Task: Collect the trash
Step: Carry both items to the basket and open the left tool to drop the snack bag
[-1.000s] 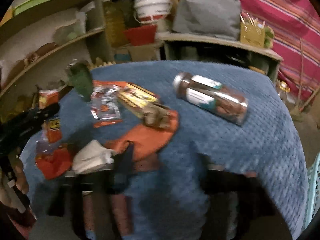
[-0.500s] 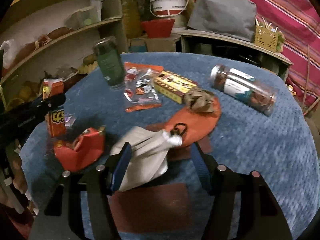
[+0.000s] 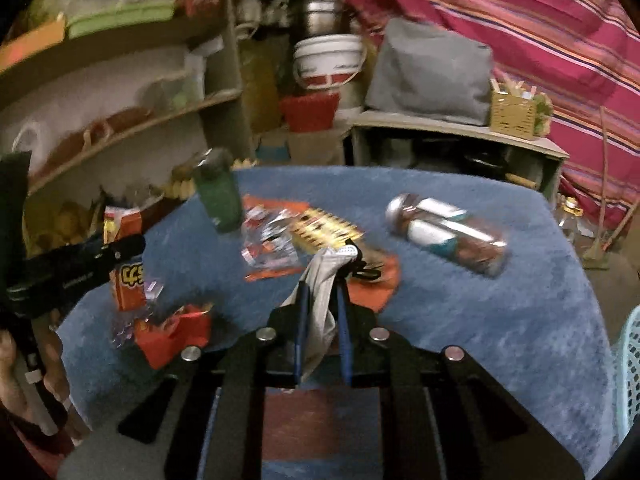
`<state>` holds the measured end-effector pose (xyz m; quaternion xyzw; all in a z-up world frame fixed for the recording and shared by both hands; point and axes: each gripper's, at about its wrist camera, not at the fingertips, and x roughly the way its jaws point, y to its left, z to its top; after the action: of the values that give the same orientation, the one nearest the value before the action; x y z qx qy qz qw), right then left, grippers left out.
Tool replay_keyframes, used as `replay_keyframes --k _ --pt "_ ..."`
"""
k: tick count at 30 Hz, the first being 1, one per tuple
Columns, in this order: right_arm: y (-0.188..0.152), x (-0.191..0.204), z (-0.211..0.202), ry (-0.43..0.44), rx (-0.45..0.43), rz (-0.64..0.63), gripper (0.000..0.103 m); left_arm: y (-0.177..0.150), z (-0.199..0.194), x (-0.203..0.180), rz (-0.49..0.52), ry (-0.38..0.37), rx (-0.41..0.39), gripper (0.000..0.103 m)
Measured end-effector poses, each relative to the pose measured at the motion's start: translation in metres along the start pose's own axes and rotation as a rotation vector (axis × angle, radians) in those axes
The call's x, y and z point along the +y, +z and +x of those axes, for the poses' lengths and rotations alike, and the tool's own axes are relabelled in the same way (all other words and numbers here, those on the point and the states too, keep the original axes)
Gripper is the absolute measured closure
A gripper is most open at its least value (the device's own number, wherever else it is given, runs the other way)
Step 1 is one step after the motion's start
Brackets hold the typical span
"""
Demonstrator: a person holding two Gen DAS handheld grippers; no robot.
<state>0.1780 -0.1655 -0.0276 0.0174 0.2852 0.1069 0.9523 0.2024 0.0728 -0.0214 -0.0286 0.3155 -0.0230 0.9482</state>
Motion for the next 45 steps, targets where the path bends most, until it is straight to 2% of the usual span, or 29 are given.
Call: replay_keyframes --k 6,11,20,25,34,41,42,43,45 --pt "0.004 -0.066 -0.03 -0.059 -0.037 0.065 0.089 0.008 -0.003 -0.065 0.052 -0.05 -0.009 0.066" --pt "-0.005 -0.13 -0.059 -0.174 -0.055 0.102 0.089 0.006 0.003 -0.139 0.113 -0.119 0.002 0.066" --pt "-0.049 -0.271 -0.129 -0.423 -0.06 0.24 0.089 -0.01 -0.004 -0.29 0.213 -0.31 0.017 0.066" --pt "-0.071 -0.327 -0.157 -0.536 -0.053 0.314 0.089 -0.029 -0.017 -0.377 0.29 -0.423 0.019 0.066" --pt "-0.104 -0.375 -0.184 -0.578 -0.047 0.396 0.089 -0.057 -0.02 -0.478 0.349 -0.567 0.072 0.066" --pt "-0.118 -0.394 -0.193 -0.583 -0.048 0.448 0.089 -0.067 -0.002 -0.514 0.376 -0.58 0.1 0.066" --pt "-0.12 -0.394 -0.193 -0.582 -0.048 0.45 0.089 -0.067 0.002 -0.517 0.376 -0.579 0.103 0.061" --pt "-0.12 -0.394 -0.193 -0.581 -0.048 0.451 0.089 -0.067 0.002 -0.518 0.377 -0.579 0.101 0.048" --pt "-0.121 -0.394 -0.193 -0.582 -0.047 0.447 0.089 -0.064 -0.002 -0.517 0.376 -0.561 0.072 0.031"
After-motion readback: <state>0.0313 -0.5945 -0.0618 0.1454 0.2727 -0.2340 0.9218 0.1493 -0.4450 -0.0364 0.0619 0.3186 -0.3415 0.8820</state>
